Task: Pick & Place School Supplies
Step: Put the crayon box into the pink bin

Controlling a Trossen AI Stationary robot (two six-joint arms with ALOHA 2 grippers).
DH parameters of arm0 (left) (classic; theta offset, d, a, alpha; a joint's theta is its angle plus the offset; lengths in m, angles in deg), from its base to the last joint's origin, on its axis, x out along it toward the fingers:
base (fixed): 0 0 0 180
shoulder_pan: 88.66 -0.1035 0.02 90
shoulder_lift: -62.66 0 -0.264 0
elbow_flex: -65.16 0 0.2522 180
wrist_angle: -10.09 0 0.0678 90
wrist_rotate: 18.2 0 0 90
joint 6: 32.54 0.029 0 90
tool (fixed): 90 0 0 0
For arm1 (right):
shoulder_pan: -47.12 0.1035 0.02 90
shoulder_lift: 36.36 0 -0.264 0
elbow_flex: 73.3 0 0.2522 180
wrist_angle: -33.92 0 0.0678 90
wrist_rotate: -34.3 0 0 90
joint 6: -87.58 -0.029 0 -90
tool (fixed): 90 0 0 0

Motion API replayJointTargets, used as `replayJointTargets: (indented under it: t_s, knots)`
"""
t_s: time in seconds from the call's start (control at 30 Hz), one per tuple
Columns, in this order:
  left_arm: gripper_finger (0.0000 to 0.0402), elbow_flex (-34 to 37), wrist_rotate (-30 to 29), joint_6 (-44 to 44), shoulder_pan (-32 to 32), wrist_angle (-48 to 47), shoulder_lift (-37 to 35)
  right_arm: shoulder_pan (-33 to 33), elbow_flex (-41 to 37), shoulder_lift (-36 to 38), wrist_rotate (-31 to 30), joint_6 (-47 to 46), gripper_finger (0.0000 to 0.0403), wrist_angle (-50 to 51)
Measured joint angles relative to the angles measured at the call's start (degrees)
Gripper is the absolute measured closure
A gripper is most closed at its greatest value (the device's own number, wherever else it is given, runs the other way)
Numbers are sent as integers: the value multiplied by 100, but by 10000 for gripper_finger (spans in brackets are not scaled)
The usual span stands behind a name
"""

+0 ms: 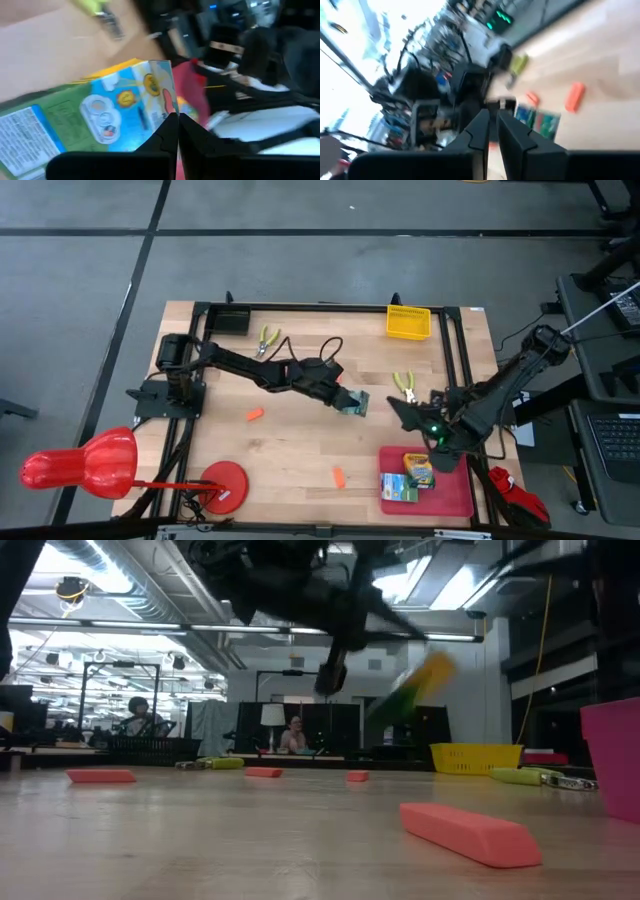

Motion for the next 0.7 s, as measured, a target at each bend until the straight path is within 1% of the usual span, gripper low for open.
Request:
replayJointTargets:
  t_s: [0.07,0.1,0.3,0.53,0.7]
  knots:
    - [400,-11,8,-77,112,296,-79,102,0,146,-311,122,363,4]
    - [400,-52,8,-112,185,300,-113,133,0,206,-379,186,363,10]
    - [400,-716,-147,-129,686,297,-45,154,0,291,-427,421,363,29]
    - [400,-1804,-205,33,1015,-237,293,223,0,291,-782,432,363,72]
    - [400,-2321,-193,71,1127,-492,653,438,0,291,-1136,320,363,79]
